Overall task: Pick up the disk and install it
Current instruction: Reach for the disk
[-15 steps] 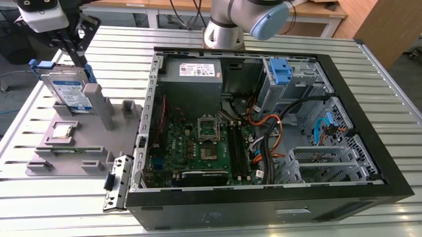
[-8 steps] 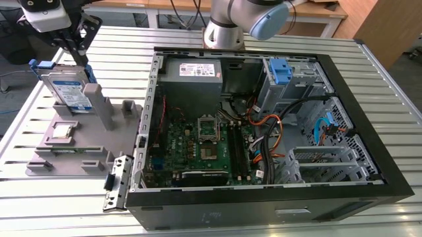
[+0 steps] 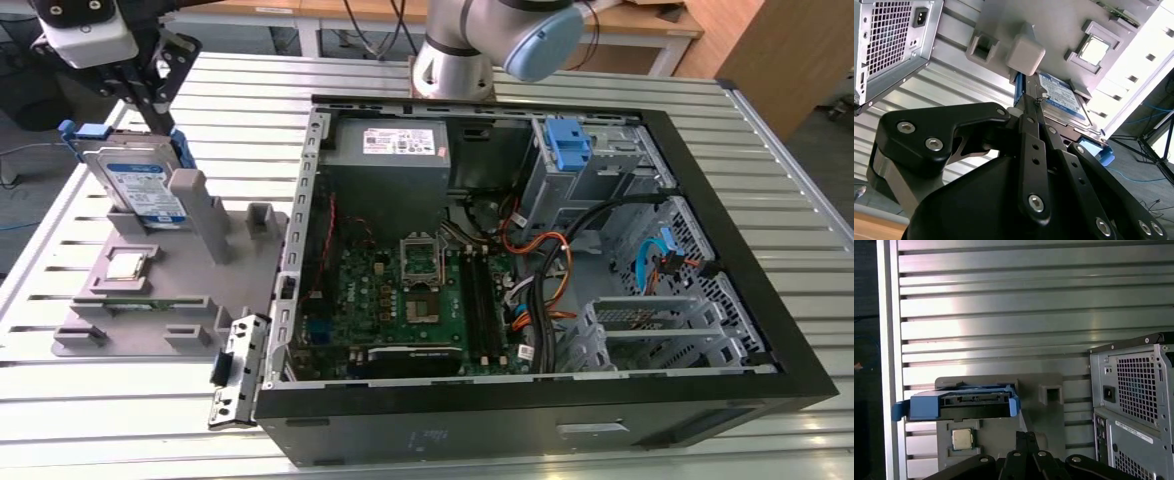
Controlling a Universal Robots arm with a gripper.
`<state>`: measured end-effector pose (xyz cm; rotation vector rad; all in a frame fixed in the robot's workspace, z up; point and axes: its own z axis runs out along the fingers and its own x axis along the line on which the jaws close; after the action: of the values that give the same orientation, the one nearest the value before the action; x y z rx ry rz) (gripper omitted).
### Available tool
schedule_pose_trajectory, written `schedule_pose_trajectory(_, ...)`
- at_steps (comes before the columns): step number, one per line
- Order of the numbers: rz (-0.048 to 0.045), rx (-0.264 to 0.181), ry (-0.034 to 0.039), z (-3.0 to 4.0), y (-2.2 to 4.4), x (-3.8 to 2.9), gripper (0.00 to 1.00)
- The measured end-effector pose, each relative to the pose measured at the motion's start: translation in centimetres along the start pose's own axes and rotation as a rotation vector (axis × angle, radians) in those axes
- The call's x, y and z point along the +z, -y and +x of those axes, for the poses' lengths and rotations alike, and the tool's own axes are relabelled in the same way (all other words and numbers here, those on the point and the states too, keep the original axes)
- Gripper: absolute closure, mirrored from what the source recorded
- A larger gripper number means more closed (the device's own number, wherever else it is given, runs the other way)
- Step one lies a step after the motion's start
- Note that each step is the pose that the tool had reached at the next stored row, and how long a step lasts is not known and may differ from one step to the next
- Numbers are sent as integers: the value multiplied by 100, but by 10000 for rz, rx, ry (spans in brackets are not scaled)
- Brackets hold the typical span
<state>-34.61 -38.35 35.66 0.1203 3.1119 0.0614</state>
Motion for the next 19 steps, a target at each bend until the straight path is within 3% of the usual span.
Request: schedule_pose_trajectory(19, -2, 0, 0, 154, -54, 78, 90)
